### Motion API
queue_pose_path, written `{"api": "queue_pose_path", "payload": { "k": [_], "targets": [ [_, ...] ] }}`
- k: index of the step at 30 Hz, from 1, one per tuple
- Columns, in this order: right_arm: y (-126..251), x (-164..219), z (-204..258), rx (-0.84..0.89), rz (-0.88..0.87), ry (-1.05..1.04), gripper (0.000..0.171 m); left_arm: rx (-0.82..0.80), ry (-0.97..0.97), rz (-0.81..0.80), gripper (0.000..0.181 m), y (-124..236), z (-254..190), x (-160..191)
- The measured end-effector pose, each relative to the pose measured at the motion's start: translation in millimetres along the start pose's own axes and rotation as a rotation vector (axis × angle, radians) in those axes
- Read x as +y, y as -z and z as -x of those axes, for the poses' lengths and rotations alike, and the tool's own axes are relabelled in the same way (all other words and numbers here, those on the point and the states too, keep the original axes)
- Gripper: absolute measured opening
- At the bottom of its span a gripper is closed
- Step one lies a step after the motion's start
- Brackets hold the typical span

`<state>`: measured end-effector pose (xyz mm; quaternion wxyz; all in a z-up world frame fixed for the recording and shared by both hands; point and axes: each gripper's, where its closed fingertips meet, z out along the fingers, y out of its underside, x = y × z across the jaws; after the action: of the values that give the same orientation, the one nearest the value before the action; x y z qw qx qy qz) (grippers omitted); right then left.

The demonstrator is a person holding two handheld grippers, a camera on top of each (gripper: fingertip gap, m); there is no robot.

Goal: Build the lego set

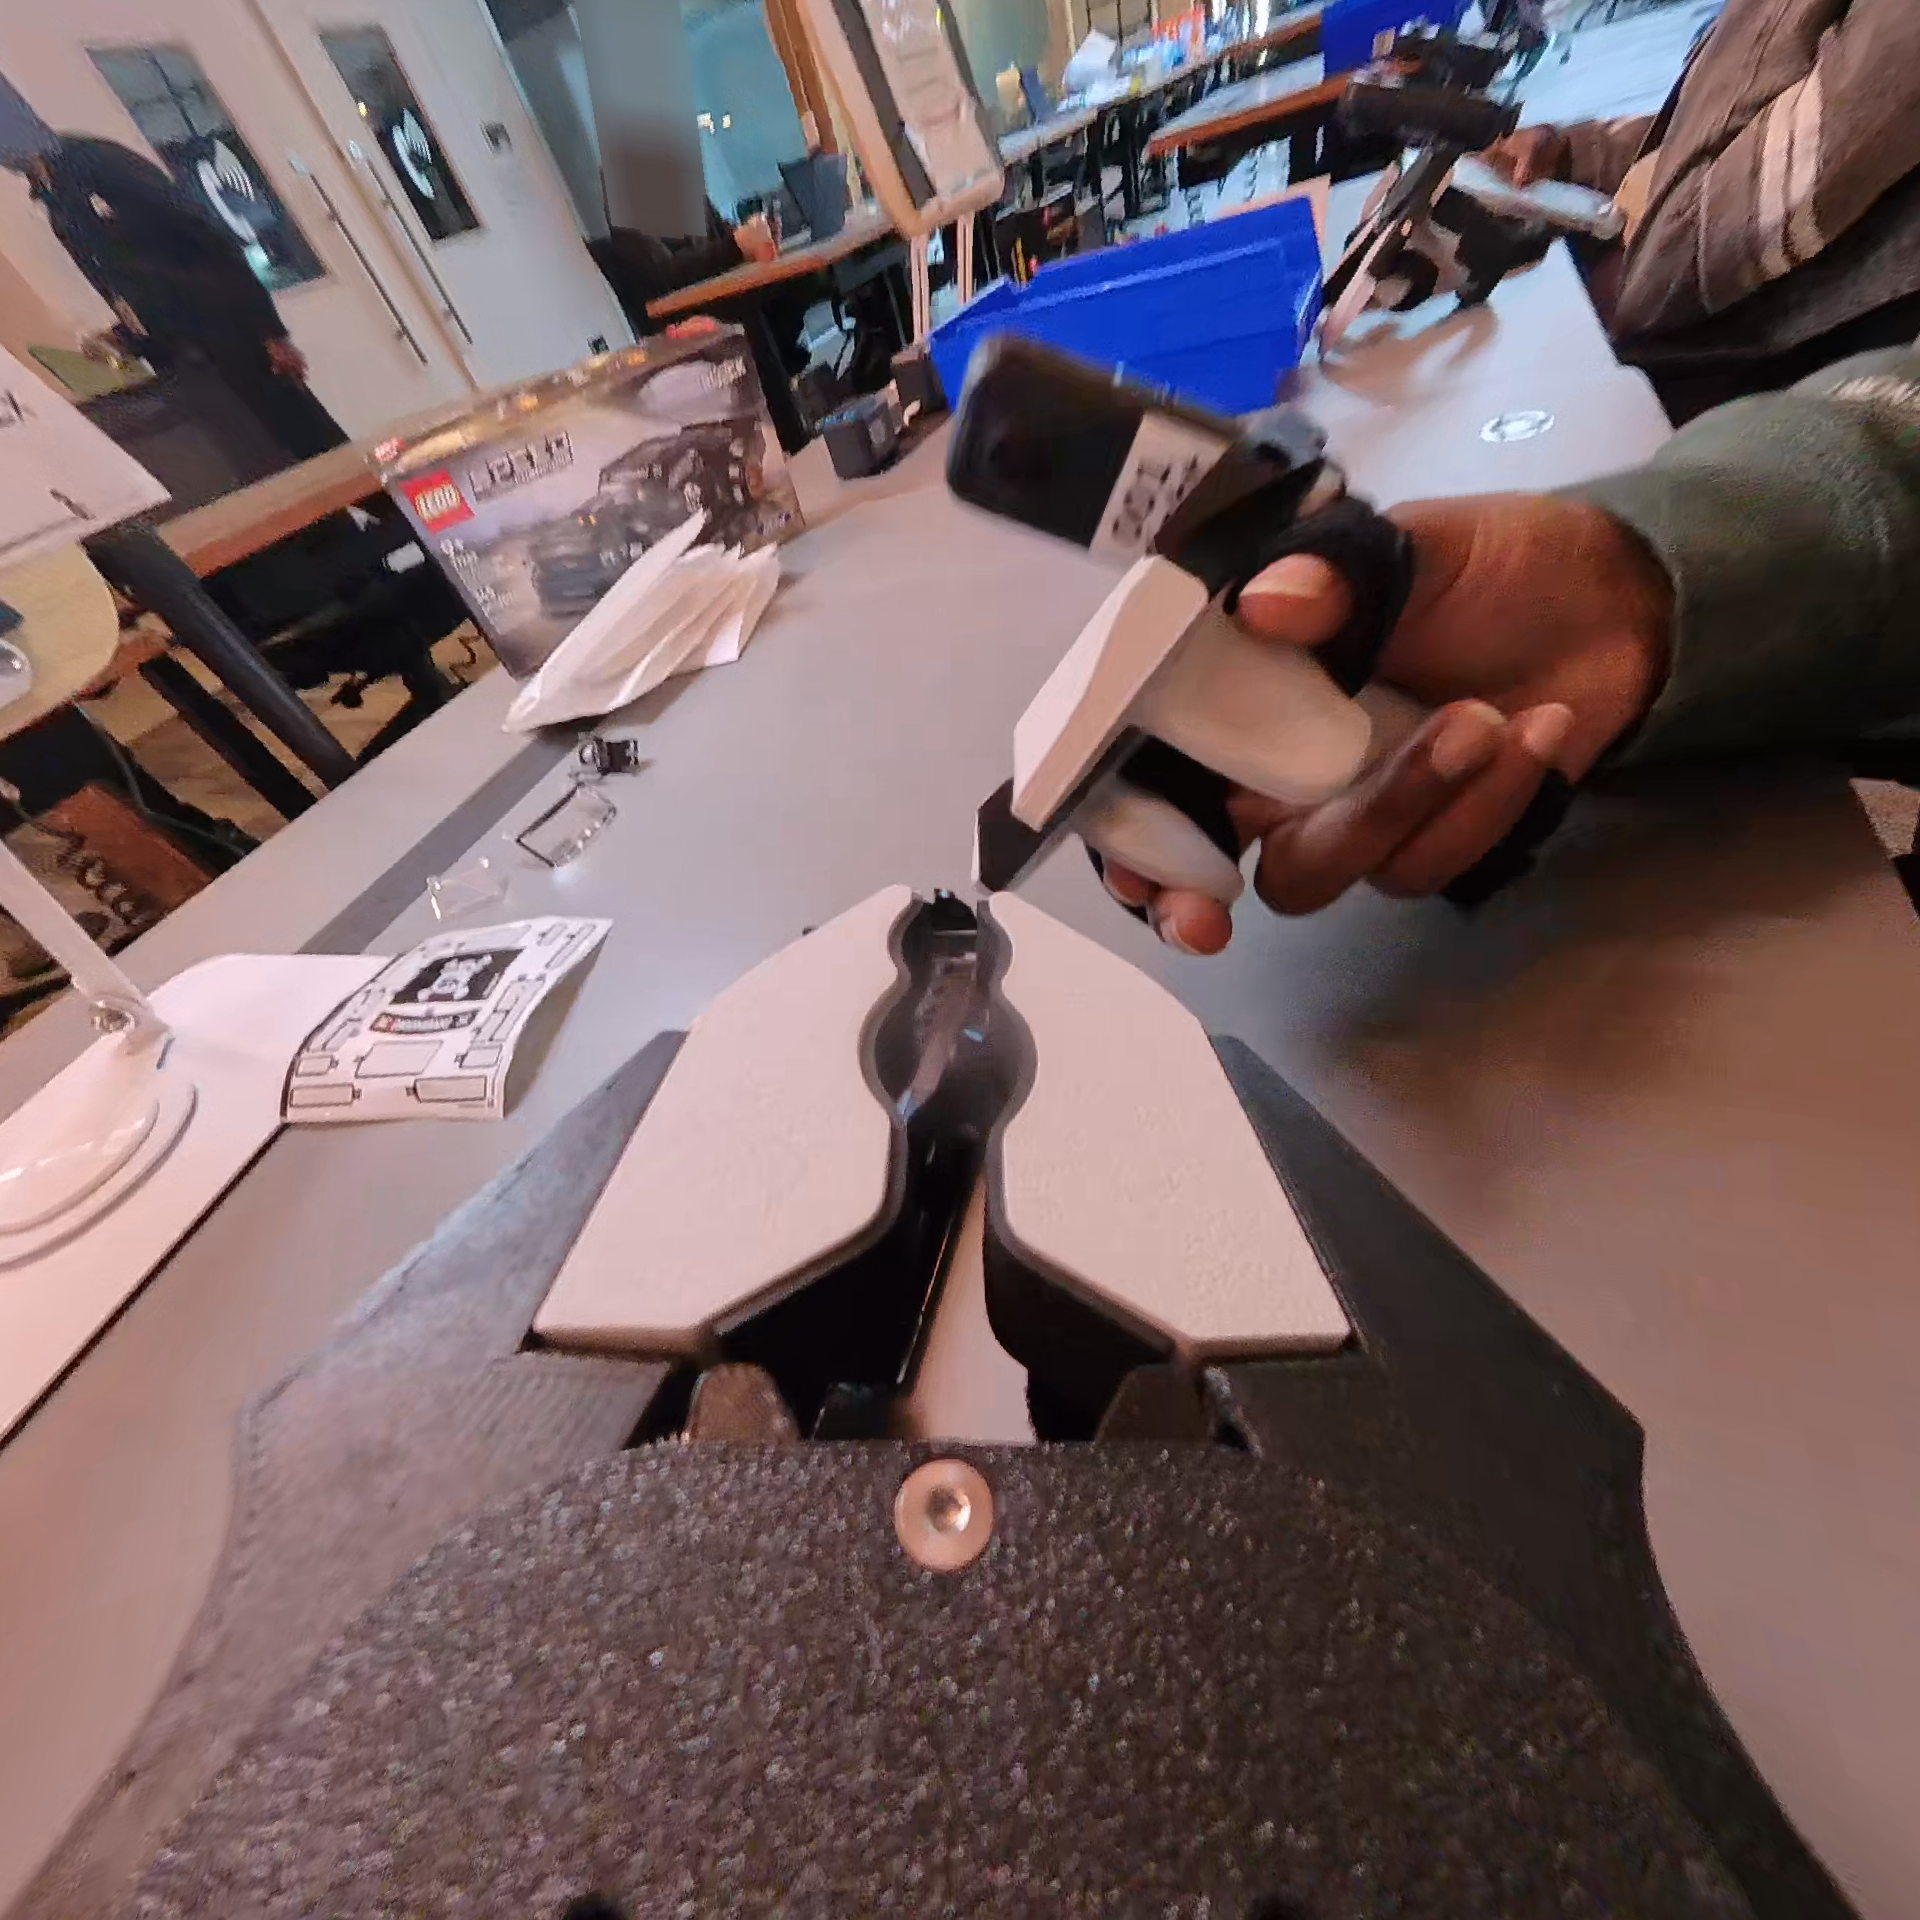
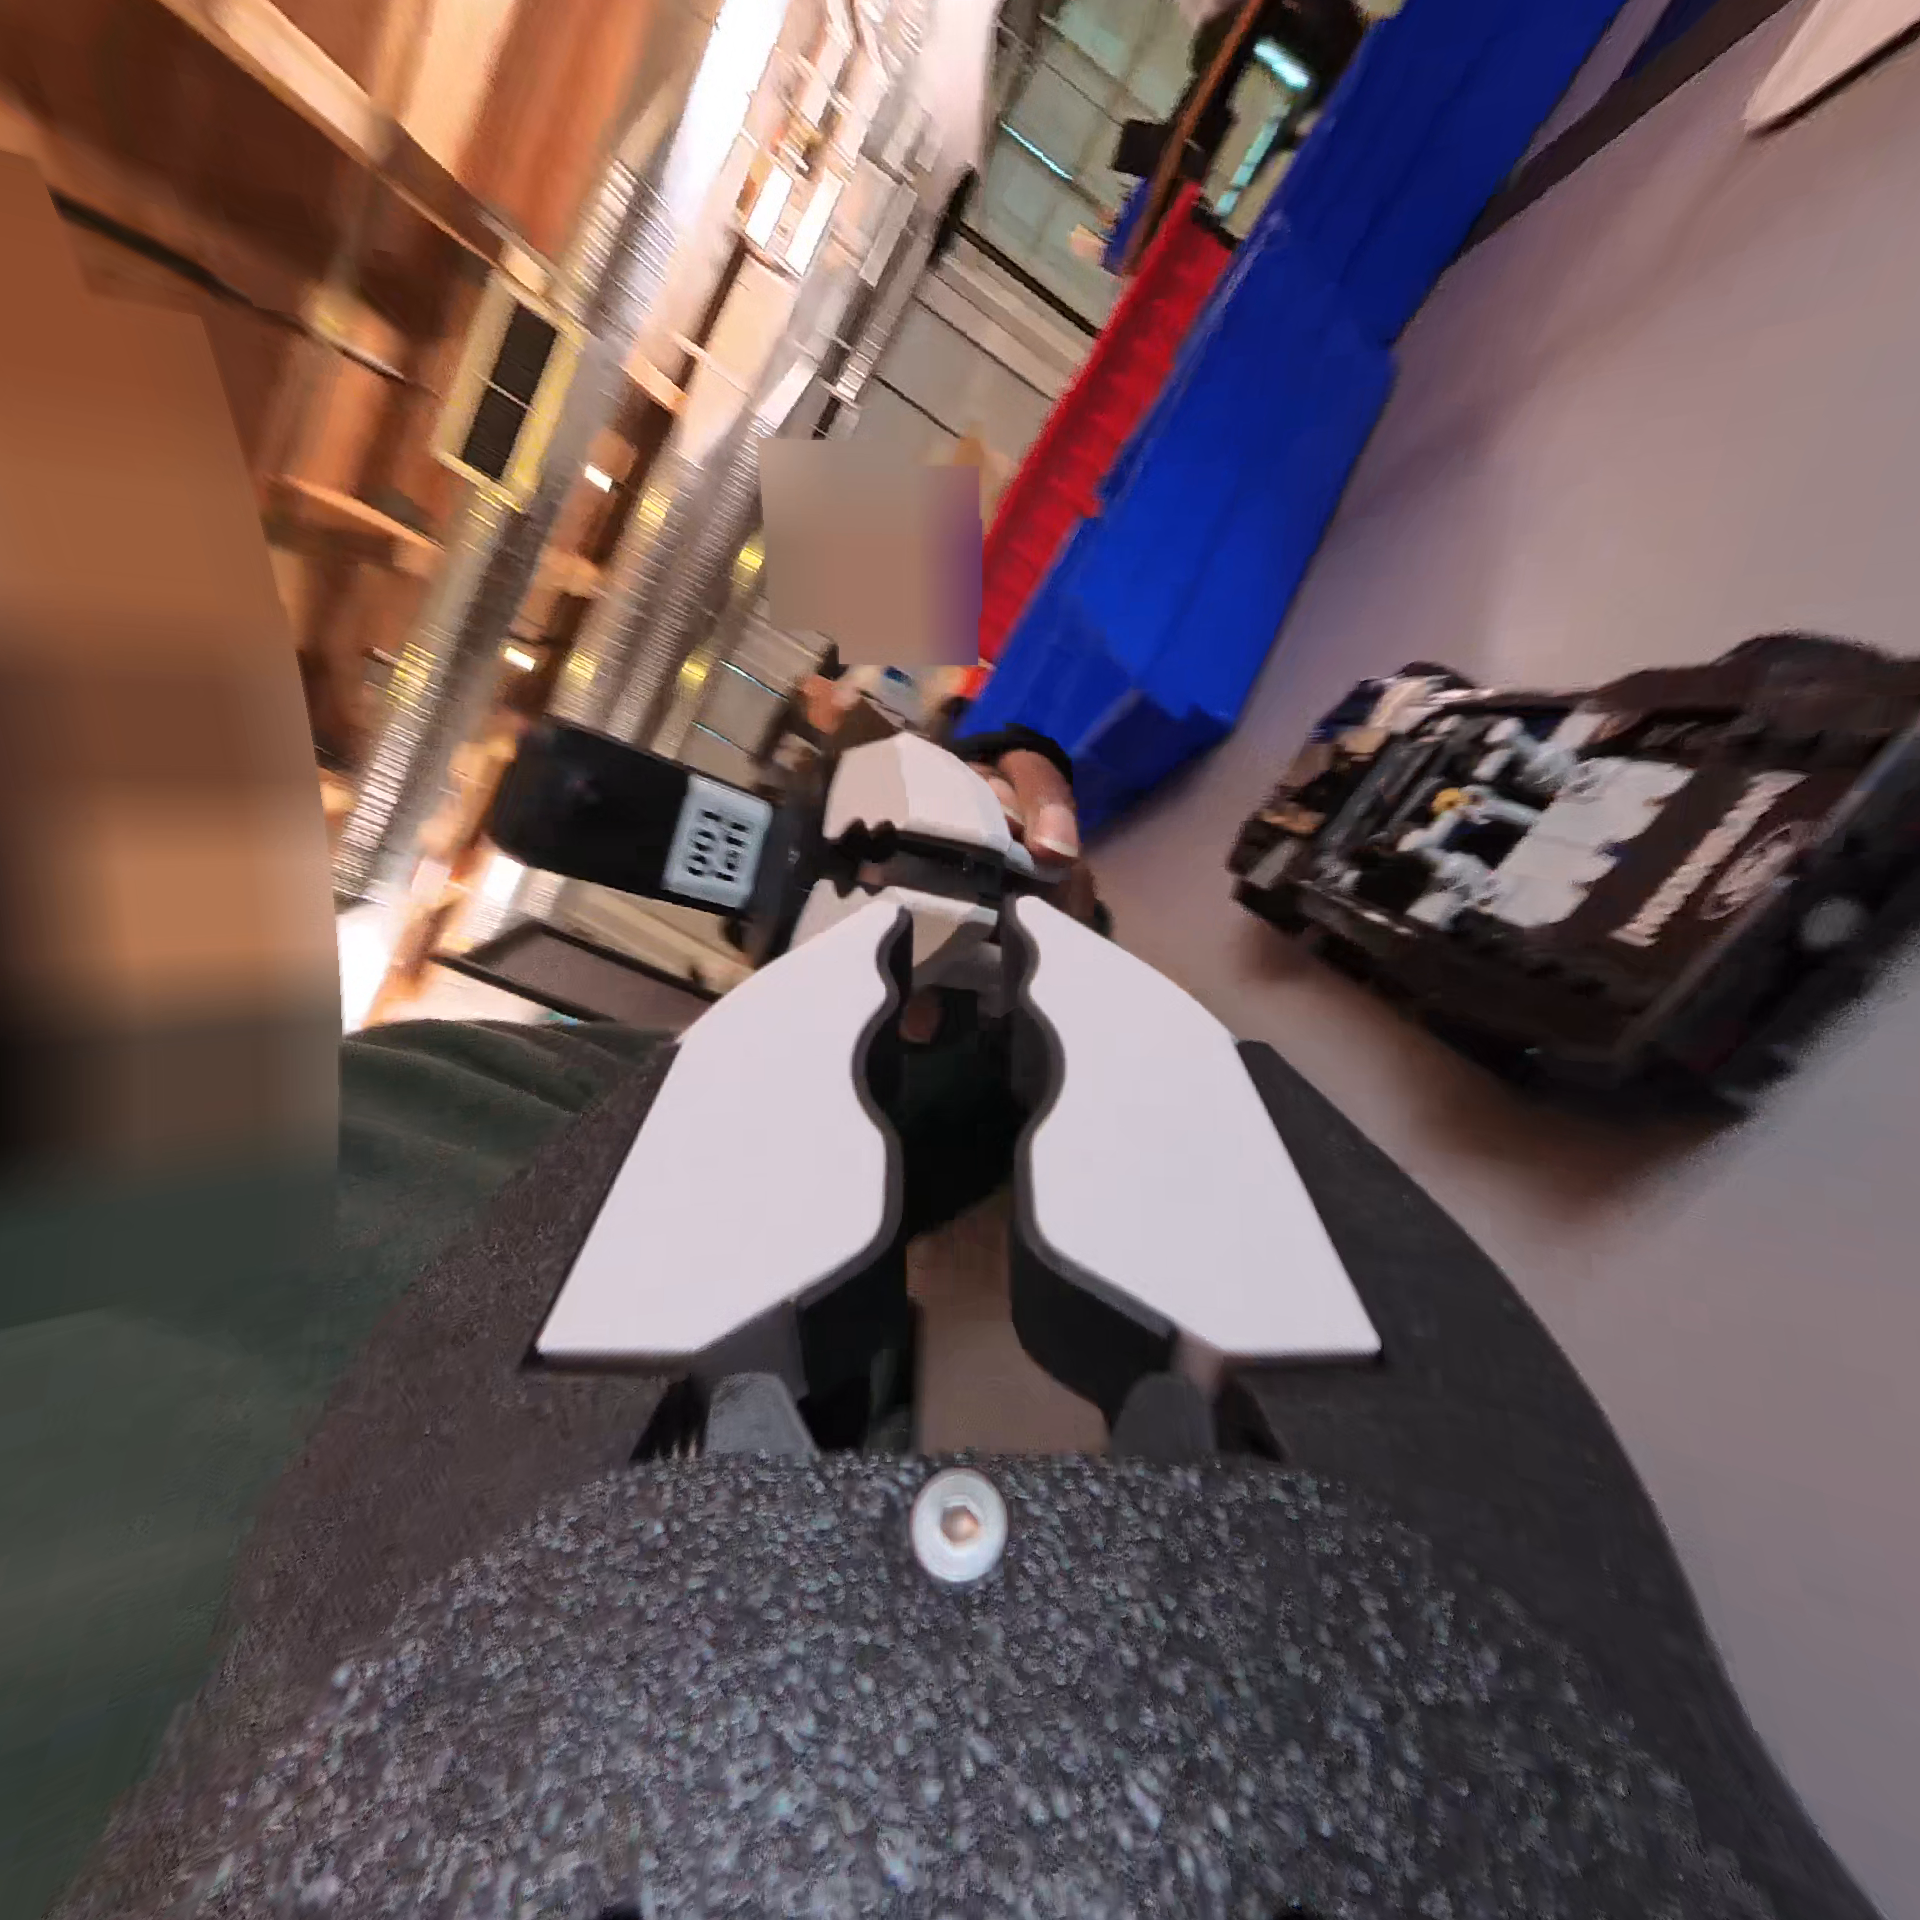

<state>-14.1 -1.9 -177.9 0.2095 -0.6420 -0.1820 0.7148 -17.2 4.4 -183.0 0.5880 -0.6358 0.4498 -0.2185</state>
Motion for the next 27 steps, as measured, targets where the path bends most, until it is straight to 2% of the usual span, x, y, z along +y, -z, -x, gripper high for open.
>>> {"api": "queue_pose_path", "payload": {
  "k": [3,6,19,27],
  "targets": [
    [1,-3,-7,0.139,0.043,0.163,0.016,-0.004,-0.008,0.063,0.008,-4,-1,10],
    [0,-2,-13,0.214,0.096,0.210,0.014,-0.002,-0.035,0.069,0.008,-6,-4,10],
    [-4,1,-18,0.238,0.119,0.216,0.004,-0.010,-0.070,0.075,0.008,-5,-7,10],
    [0,-3,-19,0.283,0.155,0.266,0.010,-0.007,-0.058,0.104,0.008,-6,-5,15]
  ]
}}
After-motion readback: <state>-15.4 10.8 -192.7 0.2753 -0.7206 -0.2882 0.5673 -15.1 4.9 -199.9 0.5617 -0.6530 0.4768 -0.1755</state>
